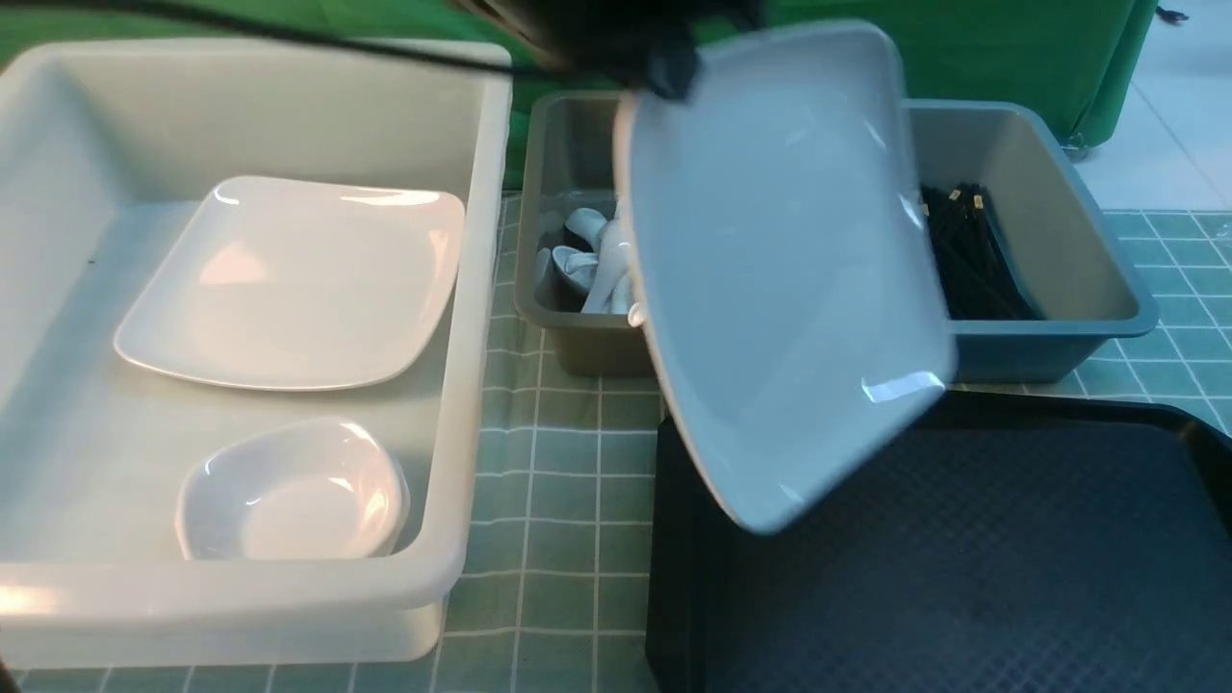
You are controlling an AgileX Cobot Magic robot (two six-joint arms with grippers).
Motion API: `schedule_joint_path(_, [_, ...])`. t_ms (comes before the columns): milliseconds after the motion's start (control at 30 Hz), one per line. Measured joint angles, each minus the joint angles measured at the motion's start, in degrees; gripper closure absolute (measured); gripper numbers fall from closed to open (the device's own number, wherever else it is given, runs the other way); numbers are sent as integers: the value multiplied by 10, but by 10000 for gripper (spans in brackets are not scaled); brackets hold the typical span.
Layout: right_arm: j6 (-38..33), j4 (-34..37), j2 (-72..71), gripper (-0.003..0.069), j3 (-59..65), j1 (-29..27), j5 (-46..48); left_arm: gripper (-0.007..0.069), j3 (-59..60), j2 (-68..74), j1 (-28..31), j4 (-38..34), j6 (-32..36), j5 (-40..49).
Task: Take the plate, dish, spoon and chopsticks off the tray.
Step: Use the left arm to put the plate into the large storage box on the left
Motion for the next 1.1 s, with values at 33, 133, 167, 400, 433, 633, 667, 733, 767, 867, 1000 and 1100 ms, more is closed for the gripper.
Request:
schedule_joint_path(33, [0,0,0,178,0,0,-1,597,-6,-5,18,-4,2,1])
schedule_joint_path(133, [0,0,0,178,0,0,-1,597,-19,-21,83,-29,8,1])
schedule_joint_path(167, [0,0,0,178,0,0,-2,597,-22,-30,123,-51,14,3])
schedule_joint_path(400, [0,0,0,178,0,0,-6,596,-28,-43,243,-124,48,37])
schedule_joint_path(433, [0,0,0,178,0,0,-6,596,-28,-43,258,-108,47,47])
schedule_joint_path(633, [0,0,0,178,0,0,-5,594,-28,-39,351,-79,43,53])
schedule_joint_path(667, [0,0,0,178,0,0,-5,594,-28,-37,369,-84,47,49])
schedule_joint_path(733, [0,0,0,178,0,0,-4,594,-28,-31,400,-97,51,43])
schedule_joint_path(767, [0,0,0,178,0,0,-3,594,-28,-29,414,-103,51,42])
schedule_joint_path(867, [0,0,0,178,0,0,-3,594,-28,-20,449,-112,51,35])
schedule_joint_path(1000, [0,0,0,178,0,0,-3,594,-28,7,475,-113,55,29])
schedule_joint_path(1100, [0,0,0,178,0,0,-3,594,-28,33,477,-116,57,29])
